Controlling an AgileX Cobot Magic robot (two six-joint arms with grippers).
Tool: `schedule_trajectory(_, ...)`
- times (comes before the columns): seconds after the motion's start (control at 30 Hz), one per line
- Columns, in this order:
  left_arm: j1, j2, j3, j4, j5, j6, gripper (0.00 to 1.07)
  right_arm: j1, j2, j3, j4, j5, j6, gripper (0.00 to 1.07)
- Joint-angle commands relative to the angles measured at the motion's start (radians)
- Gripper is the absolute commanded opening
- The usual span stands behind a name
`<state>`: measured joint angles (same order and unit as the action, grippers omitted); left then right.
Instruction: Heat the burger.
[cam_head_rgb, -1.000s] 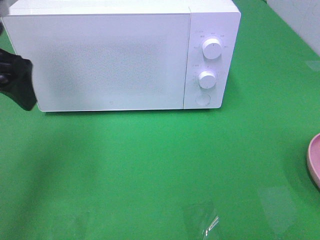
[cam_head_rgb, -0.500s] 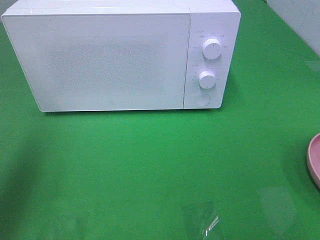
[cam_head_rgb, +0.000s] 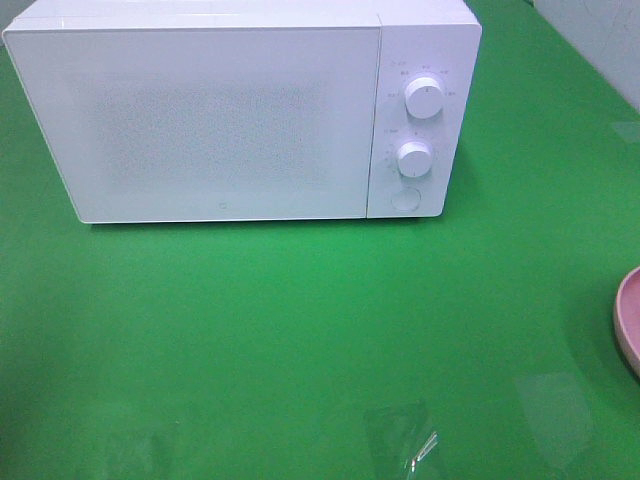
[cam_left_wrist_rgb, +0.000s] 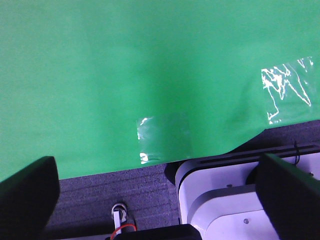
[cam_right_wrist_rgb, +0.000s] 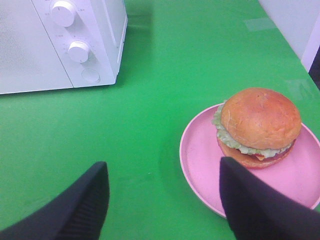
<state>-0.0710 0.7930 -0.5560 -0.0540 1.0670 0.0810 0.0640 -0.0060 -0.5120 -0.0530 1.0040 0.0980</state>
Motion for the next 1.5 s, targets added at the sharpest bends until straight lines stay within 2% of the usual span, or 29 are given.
schedule_trajectory(0.03,0.002,-0.096,0.058,0.001,-0.027,0.003,1.0,-0.006,-0.022,0.004,0.002,0.0,-0.013,0.64)
schedule_trajectory(0.2,0.002,-0.203,0.056,0.007,-0.028,0.003,1.0,-0.006,-0.022,0.004,0.002,0.0,-0.013,0.64)
schedule_trajectory(0.23,0.002,-0.274,0.056,0.006,-0.028,0.003,1.0,-0.006,-0.022,0.004,0.002,0.0,-0.013,0.64)
schedule_trajectory(0.33,0.002,-0.298,0.056,0.004,-0.028,0.003,1.0,-0.006,-0.022,0.004,0.002,0.0,-0.013,0.64)
schedule_trajectory(0.47,0.002,-0.431,0.056,-0.033,-0.032,0.003,1.0,-0.006,-0.022,0.004,0.002,0.0,-0.013,0.64)
schedule_trajectory(0.7,0.002,-0.535,0.056,-0.034,-0.032,0.003,1.0,-0.006,-0.022,0.004,0.002,0.0,-0.013,0.64)
schedule_trajectory(0.83,0.002,-0.657,0.056,-0.032,-0.032,0.003,1.0,-0.006,-0.022,0.004,0.002,0.0,-0.013,0.64)
schedule_trajectory(1.2,0.002,-0.827,0.057,-0.032,-0.032,0.003,1.0,-0.006,-0.022,0.004,0.002,0.0,-0.013,0.64)
schedule_trajectory(1.5,0.002,-0.823,0.058,-0.032,-0.033,0.003,1.0,-0.006,-0.022,0.004,0.002,0.0,-0.013,0.64)
